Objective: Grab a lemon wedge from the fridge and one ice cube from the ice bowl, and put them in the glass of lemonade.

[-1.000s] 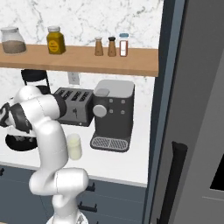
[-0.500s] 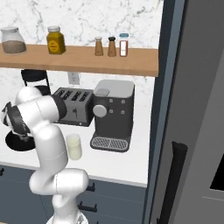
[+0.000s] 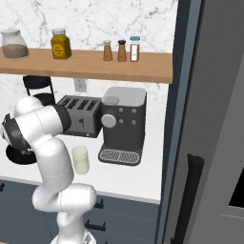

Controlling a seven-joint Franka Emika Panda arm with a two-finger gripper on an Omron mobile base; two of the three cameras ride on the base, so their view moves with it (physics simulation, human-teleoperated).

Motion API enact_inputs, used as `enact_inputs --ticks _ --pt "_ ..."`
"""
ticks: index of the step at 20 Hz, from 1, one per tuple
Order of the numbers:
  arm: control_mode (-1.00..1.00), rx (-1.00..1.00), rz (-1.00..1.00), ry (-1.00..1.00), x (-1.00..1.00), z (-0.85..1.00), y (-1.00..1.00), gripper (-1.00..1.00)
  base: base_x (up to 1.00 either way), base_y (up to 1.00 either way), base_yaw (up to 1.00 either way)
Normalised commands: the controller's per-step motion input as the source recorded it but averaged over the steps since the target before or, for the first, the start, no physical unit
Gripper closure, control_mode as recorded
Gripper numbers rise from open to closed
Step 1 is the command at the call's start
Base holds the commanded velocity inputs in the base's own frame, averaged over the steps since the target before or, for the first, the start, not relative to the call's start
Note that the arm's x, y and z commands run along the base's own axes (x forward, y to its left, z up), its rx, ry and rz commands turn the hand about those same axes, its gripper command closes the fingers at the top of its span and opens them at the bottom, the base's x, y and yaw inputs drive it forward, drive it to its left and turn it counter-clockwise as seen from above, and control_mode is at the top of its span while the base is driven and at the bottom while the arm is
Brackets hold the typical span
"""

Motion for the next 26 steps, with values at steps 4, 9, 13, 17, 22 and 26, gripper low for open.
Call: enact_inputs --ticks 4,9,13,17,22,26 --pt "-1.0 0.0 0.0 0.0 0.0 0.0 0.0 -1.0 0.0 0.0 0.0" --pt "-1.0 0.0 0.0 0.0 0.02 0.06 0.04 -1.0 0.0 0.0 0.0" --pt "-1.0 0.0 0.0 0.0 0.11 0.0 0.0 -1.0 0.0 0.0 0.0" --pt "-1.0 0.0 0.0 0.0 -0.01 -0.05 0.0 -1.0 0.0 0.0 0.0" --pt "-1.0 0.0 0.0 0.0 0.0 -0.17 0.0 -1.0 0.0 0.0 0.0" --pt "-1.0 0.0 0.0 0.01 0.0 0.0 0.0 1.0 0.0 0.0 0.0"
